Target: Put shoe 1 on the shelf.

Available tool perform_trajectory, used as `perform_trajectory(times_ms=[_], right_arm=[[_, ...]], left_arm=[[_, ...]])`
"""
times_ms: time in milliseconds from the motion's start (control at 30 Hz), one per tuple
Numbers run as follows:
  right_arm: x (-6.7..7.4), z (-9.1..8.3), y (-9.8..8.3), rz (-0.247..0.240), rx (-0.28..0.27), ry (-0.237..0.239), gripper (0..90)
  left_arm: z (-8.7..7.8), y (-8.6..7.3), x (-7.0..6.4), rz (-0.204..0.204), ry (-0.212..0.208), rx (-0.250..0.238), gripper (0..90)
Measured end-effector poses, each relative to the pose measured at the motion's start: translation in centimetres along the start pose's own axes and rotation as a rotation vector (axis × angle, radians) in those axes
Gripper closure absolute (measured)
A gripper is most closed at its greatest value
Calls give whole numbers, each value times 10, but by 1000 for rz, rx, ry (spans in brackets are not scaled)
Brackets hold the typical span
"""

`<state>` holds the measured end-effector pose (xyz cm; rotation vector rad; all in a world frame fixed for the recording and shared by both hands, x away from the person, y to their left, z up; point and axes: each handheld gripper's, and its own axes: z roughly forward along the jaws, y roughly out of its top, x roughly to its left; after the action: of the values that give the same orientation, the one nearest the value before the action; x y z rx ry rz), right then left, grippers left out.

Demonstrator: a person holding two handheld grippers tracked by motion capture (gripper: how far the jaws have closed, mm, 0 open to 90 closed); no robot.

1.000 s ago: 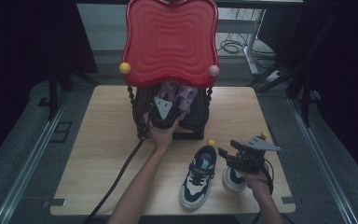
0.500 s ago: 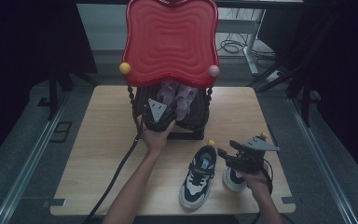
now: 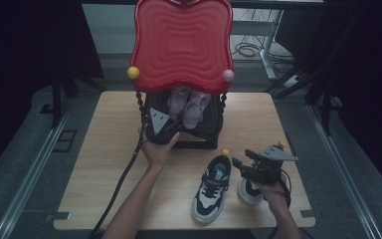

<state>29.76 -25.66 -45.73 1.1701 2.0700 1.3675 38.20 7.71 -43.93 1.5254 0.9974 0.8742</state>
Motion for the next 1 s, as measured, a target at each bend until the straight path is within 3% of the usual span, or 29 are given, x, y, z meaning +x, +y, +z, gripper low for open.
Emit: perform_trajectory(times_ms=[233,533,733,1000], right_arm=[[0,0,0,3,1,-1,348],[1,2,0,1,6,1,348],[1,4,-1,2,9,3,351],[1,6,-1,13,3,1,373]], left_arm=[[-7,1,4,-10,-36,28,466],[-13,-3,8,7,-55,70,465],[-23,-11,13,22,-60,101,463],[-35,-21,22,13,-85,145,461]])
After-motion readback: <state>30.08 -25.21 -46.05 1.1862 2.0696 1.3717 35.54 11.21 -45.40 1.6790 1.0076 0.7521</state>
